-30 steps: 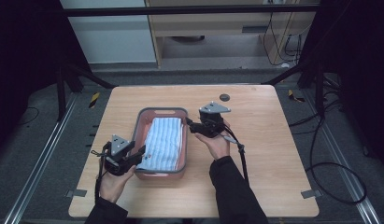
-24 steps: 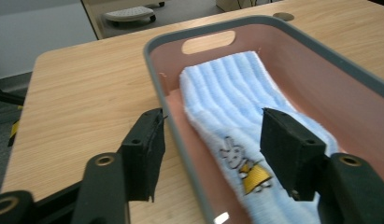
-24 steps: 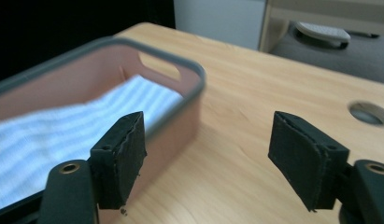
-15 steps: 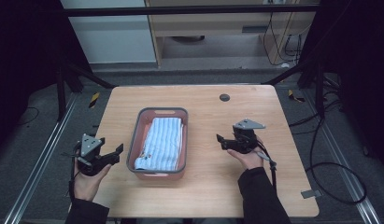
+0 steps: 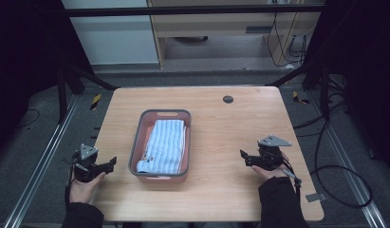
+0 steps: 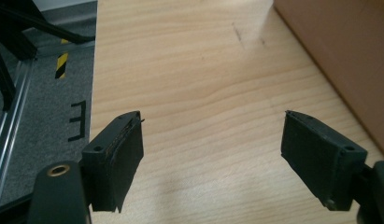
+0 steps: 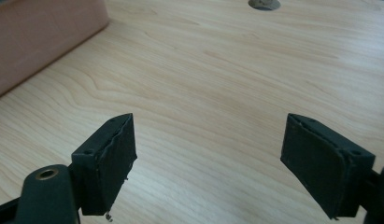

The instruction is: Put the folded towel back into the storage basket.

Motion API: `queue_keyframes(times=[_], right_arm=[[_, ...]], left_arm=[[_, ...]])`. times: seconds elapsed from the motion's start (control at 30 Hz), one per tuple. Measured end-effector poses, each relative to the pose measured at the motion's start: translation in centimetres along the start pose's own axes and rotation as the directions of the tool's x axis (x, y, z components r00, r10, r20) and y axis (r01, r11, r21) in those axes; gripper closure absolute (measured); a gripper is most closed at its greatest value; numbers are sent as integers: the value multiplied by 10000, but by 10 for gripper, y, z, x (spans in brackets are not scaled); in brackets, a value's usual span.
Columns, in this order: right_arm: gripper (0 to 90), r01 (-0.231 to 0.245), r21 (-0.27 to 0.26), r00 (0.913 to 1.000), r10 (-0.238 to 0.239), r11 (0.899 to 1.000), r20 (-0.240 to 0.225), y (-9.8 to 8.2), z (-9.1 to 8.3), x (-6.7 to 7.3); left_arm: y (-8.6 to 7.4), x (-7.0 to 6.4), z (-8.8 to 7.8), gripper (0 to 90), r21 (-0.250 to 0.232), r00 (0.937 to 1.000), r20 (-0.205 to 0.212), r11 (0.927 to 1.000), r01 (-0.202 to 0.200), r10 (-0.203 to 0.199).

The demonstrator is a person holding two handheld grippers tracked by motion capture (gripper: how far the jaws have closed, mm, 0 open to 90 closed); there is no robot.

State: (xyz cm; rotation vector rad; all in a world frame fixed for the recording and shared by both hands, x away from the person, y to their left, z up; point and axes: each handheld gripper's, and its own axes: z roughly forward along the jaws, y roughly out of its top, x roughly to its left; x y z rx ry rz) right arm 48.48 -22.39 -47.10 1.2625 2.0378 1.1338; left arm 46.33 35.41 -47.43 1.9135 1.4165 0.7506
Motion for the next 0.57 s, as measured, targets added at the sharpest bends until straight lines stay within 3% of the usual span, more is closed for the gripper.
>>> queue_keyframes(times=[0.37, 0.57], right_arm=[[173, -160, 289, 9978, 141, 9995, 647, -14, -4, -15], [167, -323, 449, 9953, 280, 9985, 926, -17, -4, -21]], left_arm=[[-8, 3, 12, 181, 847, 9996, -42, 9960, -289, 293], [-9, 3, 13, 176, 885, 9996, -66, 9957, -274, 281]])
